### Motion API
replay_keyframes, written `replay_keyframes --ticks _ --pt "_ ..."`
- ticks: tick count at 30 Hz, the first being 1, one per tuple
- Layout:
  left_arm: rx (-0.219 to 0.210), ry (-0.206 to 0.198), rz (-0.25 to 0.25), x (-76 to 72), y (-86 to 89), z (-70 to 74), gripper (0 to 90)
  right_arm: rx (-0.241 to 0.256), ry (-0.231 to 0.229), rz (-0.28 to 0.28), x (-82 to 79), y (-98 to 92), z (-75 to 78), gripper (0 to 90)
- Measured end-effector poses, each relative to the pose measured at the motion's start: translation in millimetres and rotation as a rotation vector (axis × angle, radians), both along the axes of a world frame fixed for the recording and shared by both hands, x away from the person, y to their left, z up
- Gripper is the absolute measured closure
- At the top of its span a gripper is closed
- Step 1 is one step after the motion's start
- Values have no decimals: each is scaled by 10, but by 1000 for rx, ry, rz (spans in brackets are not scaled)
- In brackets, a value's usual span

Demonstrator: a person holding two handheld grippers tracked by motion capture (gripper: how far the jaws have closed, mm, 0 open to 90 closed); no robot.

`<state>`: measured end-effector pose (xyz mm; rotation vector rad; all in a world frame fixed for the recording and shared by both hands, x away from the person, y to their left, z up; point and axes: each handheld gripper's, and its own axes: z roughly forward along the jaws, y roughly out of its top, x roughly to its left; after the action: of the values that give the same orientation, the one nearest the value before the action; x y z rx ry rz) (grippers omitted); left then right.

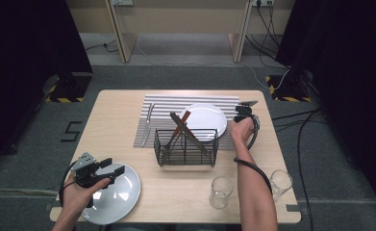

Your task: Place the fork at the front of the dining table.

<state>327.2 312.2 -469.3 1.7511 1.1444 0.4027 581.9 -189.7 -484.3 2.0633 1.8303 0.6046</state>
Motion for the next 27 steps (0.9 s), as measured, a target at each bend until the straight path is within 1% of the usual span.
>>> replay_keyframes --ticks 7,11,13,17,20,21,22,24,25,27 --pt "2 0 -2 0 -2 -6 295 -9 1 -2 -4 -12 8 782" --pt "2 0 -1 -2 1 -3 294 1 5 -1 -9 -27 29 714" --pt "1 0 -3 -3 -1 -2 294 19 8 -7 -17 -34 51 685" --pt "0 0 -2 -8 -2 1 294 26 9 -6 -54 -57 114 669" --pt "-1 -3 1 -13 8 8 294 31 24 -4 -101 -64 167 674" --pt "-1 -4 2 -15 9 12 295 27 32 2 -120 -64 184 679" --pt "1 -4 3 -18 11 17 295 34 41 4 -140 -65 196 685" --pt "1 -6 2 -18 12 19 295 38 64 5 -177 -64 211 692" --pt "1 -6 2 -19 11 19 294 51 80 2 -195 -59 215 697" --pt "-1 -8 3 -23 11 19 295 54 99 12 -231 -55 207 710"
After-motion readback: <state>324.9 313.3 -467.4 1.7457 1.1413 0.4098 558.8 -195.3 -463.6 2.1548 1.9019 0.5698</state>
